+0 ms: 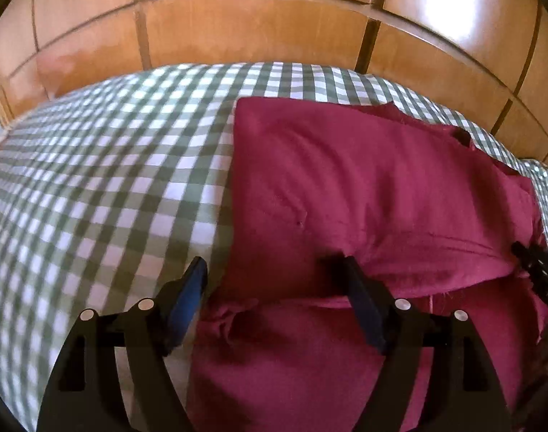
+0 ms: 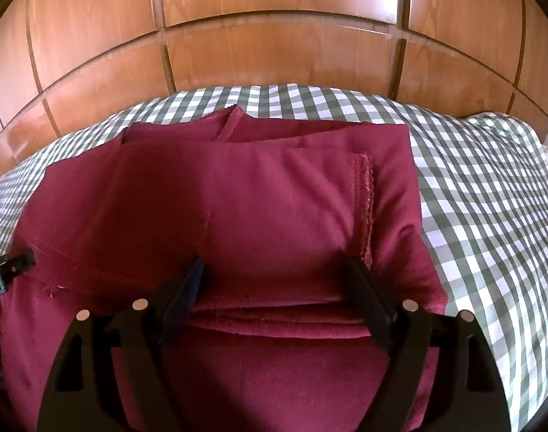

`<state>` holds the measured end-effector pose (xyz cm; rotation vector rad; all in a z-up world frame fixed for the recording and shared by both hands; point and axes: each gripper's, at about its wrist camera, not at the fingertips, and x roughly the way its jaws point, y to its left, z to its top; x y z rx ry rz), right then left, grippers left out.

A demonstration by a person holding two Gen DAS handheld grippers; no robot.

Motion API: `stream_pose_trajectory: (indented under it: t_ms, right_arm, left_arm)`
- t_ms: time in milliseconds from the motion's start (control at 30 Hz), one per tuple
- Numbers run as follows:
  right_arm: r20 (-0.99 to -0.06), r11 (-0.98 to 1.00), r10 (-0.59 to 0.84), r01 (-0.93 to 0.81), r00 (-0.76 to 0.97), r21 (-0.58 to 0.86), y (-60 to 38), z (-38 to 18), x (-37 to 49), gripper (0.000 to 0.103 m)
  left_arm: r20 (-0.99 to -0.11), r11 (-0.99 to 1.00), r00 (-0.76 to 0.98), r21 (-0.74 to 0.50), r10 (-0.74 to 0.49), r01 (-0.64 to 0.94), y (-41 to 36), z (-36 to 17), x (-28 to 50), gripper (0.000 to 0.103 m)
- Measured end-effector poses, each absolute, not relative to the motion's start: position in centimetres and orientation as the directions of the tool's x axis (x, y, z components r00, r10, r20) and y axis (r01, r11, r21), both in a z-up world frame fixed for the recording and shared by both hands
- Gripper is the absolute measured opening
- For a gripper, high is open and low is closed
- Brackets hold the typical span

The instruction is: Fold small clothes

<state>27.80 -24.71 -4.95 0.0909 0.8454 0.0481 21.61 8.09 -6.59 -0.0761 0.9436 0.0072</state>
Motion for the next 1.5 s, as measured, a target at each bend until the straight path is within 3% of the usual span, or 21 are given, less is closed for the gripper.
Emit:
stream_pose_trajectory:
  t_ms: [233, 267, 333, 600, 767, 1133, 1500]
  right_arm:
    - [-0.748, 0.998, 0.041, 0.002, 0.662, 0.056, -24.2, -4.3, 27.3, 0.083]
    - [-0.751, 0.999, 0.029, 0.006, 0.66, 0.044, -24.0, -4.0, 27.1, 0.085]
    - [-0.754, 0.999, -0.009, 0.042, 0.657, 0.024, -24.0, -3.4, 26.3, 0.101]
    - [-0.789, 0.996, 0.066, 0.002, 0.611, 0.085, -24.9, -3.3, 22.0, 0.101]
    - [-0.835, 0.996, 0.085, -0.014, 0.544, 0.092, -25.4, -4.5, 19.6, 0.101]
    - [-0.832, 0.996, 0.094, -0.047, 0.546, 0.082, -25.7, -5.1, 15.3, 0.101]
    - [-0.838, 0.994, 0.088, 0.007, 0.539, 0.11, -29.0, -3.3, 12.3, 0.101]
  left_arm:
    - [-0.754, 0.999, 0.657, -0.028, 0.003, -0.037, 8.5, -2.8, 16.8, 0.076]
    - [-0.752, 0.999, 0.66, -0.027, 0.004, -0.036, 8.6, -2.4, 16.1, 0.076]
    - [-0.742, 0.999, 0.671, -0.024, 0.007, -0.038, 8.8, -1.9, 15.1, 0.076]
    - [-0.715, 1.0, 0.699, -0.007, 0.004, -0.012, 8.3, -0.9, 11.4, 0.076]
    - [-0.729, 1.0, 0.685, -0.01, -0.009, 0.002, 8.0, -1.6, 9.9, 0.076]
    - [-0.775, 1.0, 0.632, 0.001, -0.012, 0.02, 8.3, -4.0, 7.8, 0.076]
    - [-0.825, 0.993, 0.554, -0.091, -0.114, 0.069, 10.8, -5.1, 4.6, 0.074]
